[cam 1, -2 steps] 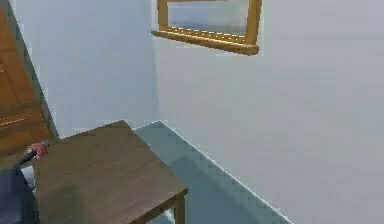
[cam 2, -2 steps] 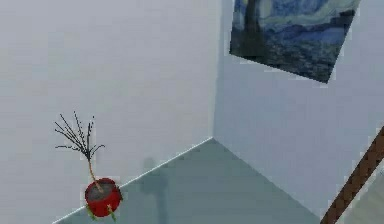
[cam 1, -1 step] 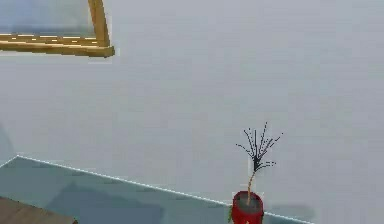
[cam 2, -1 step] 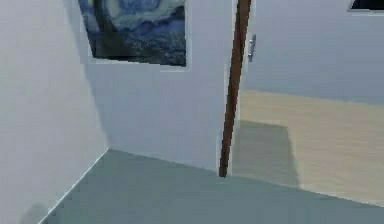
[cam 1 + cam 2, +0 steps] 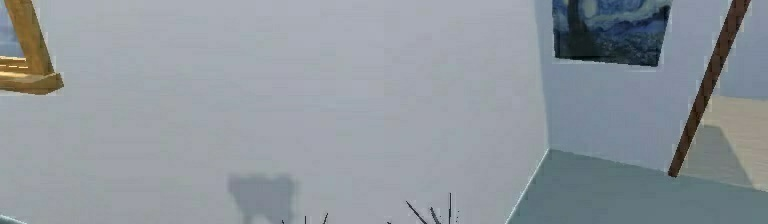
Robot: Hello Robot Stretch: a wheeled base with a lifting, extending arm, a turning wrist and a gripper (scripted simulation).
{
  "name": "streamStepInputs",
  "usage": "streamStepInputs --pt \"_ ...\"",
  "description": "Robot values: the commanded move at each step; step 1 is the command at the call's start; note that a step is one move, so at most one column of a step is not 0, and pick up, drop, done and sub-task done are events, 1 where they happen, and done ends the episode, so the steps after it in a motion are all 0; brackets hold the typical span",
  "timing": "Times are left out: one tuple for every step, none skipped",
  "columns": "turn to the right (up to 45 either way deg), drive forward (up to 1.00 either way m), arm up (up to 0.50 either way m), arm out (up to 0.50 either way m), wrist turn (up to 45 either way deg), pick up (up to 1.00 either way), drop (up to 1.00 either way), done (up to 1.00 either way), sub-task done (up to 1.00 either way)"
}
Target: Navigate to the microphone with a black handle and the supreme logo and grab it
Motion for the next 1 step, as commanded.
streamStepInputs --pt "-45.0 0.00 0.00 0.00 0.0 0.00 0.00 0.00 0.00"
